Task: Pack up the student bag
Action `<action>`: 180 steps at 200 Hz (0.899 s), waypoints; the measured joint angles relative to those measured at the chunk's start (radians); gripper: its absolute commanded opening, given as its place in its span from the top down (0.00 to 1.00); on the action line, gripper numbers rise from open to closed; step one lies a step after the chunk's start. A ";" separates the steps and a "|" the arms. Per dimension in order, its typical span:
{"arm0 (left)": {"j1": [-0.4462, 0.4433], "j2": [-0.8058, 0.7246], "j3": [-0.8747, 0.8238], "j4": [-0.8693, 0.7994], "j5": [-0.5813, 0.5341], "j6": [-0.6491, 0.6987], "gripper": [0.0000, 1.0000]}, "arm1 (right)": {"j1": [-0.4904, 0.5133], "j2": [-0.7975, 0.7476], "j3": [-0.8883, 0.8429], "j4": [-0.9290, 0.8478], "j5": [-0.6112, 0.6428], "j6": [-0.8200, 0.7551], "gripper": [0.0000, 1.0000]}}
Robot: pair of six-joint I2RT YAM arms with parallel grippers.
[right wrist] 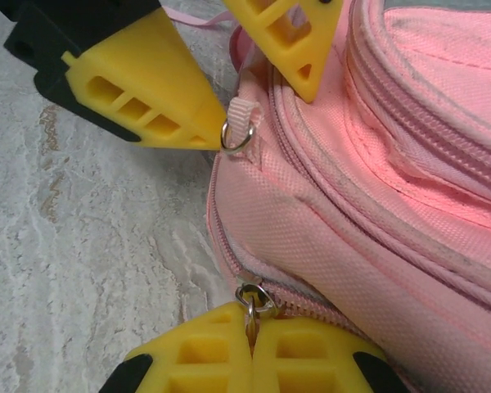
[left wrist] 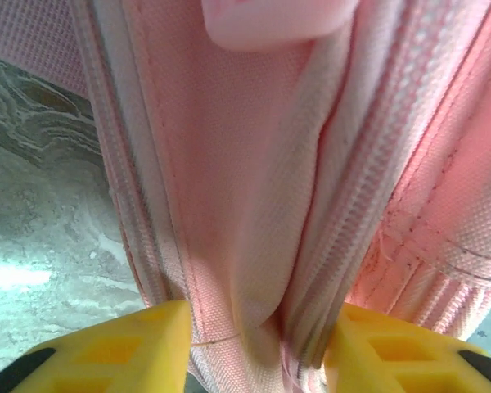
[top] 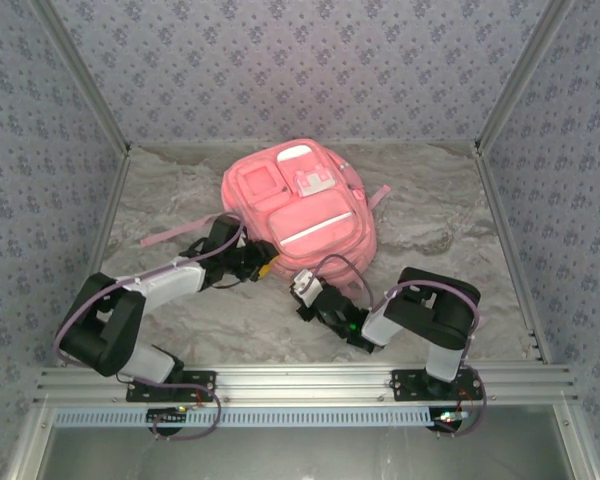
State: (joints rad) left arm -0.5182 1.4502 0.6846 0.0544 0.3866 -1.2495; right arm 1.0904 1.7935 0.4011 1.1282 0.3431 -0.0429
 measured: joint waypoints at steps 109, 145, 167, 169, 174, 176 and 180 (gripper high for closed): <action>0.021 0.010 0.063 -0.075 0.011 0.064 1.00 | 0.018 -0.027 -0.042 0.005 0.089 -0.012 1.00; 0.036 -0.009 0.065 -0.100 0.010 0.085 1.00 | 0.016 -0.051 -0.061 0.004 0.112 -0.019 1.00; 0.041 -0.018 0.065 -0.111 0.010 0.094 1.00 | 0.006 -0.065 -0.069 0.003 0.116 -0.018 1.00; 0.041 -0.019 0.065 -0.111 0.010 0.095 1.00 | 0.005 -0.067 -0.070 0.003 0.116 -0.018 1.00; 0.041 -0.022 0.065 -0.113 0.010 0.097 1.00 | 0.002 -0.071 -0.071 0.002 0.116 -0.018 1.00; 0.041 -0.023 0.065 -0.113 0.010 0.098 1.00 | 0.000 -0.072 -0.072 0.001 0.116 -0.018 1.00; 0.041 -0.026 0.065 -0.114 0.009 0.101 1.00 | -0.002 -0.076 -0.072 -0.002 0.115 -0.018 1.00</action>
State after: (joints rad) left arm -0.4774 1.4239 0.7494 -0.0601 0.3958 -1.1488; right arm 1.0885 1.7176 0.3294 1.1263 0.4583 -0.0605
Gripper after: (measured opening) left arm 0.046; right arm 0.049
